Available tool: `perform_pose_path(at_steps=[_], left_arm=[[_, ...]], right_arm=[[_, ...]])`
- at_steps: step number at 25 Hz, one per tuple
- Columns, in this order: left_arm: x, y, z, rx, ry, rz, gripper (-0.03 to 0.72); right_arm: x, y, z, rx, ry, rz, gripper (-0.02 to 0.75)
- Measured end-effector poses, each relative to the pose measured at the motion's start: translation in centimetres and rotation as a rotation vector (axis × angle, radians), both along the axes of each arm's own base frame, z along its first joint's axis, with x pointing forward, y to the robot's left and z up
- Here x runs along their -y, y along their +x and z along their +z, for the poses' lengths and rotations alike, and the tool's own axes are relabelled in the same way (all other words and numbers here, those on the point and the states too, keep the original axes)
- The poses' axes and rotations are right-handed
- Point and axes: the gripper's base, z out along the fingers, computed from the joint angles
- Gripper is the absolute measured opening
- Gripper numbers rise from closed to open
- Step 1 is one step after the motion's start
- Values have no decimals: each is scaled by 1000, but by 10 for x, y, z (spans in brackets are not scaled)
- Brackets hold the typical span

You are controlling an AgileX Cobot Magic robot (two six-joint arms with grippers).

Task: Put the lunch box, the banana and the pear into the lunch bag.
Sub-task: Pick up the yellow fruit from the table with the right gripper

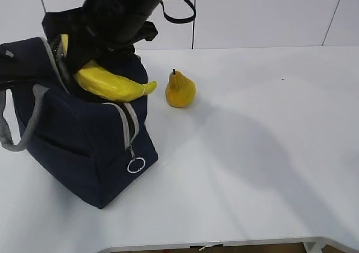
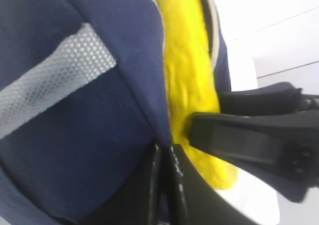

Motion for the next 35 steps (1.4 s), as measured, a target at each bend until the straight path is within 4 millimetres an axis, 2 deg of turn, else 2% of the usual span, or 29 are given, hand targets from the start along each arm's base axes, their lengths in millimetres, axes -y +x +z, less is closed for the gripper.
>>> perform_pose_path(at_steps=[7,12,19,28,35], left_arm=[[0,0,0,1,1,-1,-16],[0,0,0,1,1,-1,-16],[0,0,0,2,3,-2,-16],[0,0,0,2,3,-2,-16],[0,0,0,2,3,-2,-16]], right_arm=[[-2,-2,-6,-73,-24,-41,317],[-15,-15,-7,-63,-35,-3,317],[-23,-21,-11,-25,-93,-10,317],[-33,-8,-43,-33,-152,-7,317],[-35,-5,-44,18,-175,31,331]])
